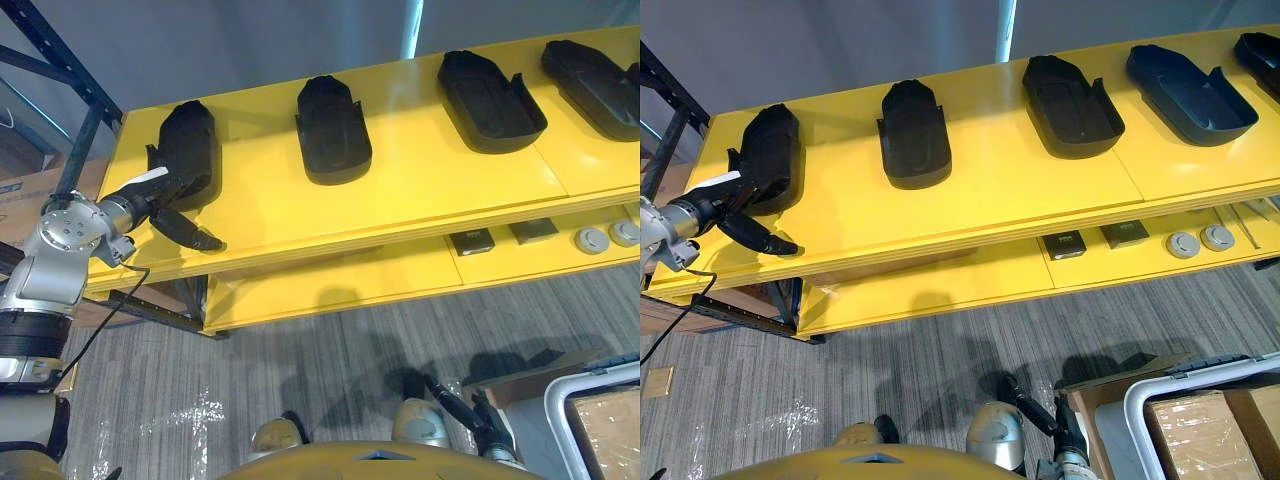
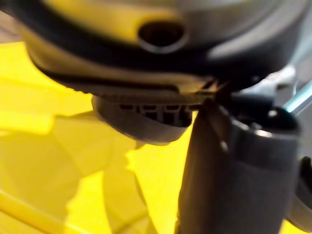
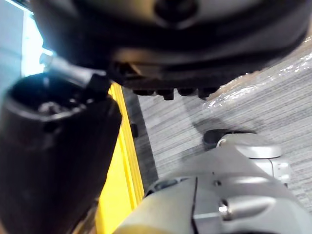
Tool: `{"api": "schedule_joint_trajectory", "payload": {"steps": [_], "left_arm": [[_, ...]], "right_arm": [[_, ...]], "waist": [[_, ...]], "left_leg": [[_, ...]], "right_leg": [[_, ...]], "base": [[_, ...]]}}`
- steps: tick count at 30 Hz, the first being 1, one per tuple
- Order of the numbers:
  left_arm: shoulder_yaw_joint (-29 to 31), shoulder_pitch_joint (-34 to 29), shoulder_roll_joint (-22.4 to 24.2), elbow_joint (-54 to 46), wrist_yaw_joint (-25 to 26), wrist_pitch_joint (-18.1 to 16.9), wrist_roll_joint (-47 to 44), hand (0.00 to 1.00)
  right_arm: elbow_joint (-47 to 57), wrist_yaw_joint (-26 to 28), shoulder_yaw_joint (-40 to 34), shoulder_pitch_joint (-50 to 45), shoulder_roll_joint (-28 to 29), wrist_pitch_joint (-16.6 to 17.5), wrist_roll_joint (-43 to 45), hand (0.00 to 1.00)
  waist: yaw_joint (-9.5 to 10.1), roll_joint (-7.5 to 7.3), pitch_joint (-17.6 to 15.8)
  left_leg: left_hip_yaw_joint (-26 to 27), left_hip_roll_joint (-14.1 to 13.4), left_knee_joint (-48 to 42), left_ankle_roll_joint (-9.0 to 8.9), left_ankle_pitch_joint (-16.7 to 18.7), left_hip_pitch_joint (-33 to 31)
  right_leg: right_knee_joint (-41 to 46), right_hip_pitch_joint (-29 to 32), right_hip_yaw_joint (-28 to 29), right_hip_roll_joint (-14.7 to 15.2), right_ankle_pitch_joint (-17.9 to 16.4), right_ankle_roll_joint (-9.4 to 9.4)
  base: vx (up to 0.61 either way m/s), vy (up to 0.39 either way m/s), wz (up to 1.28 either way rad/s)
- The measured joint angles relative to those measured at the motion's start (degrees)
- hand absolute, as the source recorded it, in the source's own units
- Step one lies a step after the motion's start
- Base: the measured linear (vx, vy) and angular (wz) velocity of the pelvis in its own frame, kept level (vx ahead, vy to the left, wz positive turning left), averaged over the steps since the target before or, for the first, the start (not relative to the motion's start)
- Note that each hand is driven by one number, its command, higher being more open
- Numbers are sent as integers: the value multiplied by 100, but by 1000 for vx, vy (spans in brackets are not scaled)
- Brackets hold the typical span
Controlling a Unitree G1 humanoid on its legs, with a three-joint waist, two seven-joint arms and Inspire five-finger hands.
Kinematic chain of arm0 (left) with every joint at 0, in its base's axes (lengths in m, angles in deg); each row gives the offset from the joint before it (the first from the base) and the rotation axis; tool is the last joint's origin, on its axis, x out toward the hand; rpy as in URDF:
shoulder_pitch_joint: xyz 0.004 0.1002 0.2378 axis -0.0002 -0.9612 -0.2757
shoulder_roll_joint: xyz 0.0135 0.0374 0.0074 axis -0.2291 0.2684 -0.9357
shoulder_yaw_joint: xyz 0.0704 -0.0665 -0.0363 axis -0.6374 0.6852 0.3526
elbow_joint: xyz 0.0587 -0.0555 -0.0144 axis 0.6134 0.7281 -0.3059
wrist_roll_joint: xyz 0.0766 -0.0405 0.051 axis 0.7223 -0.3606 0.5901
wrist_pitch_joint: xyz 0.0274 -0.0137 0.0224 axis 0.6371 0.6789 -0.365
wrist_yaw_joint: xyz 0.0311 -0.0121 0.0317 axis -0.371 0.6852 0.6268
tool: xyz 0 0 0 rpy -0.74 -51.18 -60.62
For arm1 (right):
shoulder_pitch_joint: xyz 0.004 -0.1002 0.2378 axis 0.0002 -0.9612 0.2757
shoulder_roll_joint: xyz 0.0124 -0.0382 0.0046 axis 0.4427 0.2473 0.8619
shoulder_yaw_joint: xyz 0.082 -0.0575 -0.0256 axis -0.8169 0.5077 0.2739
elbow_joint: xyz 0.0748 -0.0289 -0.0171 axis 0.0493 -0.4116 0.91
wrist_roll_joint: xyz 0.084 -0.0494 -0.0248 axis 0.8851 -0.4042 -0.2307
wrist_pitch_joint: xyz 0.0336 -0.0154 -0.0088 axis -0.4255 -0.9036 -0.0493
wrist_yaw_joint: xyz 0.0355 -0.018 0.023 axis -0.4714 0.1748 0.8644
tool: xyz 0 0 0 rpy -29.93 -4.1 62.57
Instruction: Walk over and take three plastic housings, then place them on the shelf
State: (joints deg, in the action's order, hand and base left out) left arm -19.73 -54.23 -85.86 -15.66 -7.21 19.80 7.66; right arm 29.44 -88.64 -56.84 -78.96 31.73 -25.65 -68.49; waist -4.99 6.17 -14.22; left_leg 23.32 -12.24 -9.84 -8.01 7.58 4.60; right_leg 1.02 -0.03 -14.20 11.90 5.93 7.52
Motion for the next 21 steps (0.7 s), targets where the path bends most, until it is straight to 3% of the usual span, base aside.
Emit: {"api": "schedule_joint_trajectory", "payload": {"steps": [21], "left_arm": [[7, 4, -5, 95, 141, -42, -46, 100]], "right_arm": [[0, -1, 1, 2, 0, -17, -2, 100]], "waist": [[11, 1, 16]], "left_leg": [[0, 0, -9, 0, 0, 1]], "right_leg": [[0, 0, 4, -1, 1, 0]], "base": [[0, 0, 0]]}}
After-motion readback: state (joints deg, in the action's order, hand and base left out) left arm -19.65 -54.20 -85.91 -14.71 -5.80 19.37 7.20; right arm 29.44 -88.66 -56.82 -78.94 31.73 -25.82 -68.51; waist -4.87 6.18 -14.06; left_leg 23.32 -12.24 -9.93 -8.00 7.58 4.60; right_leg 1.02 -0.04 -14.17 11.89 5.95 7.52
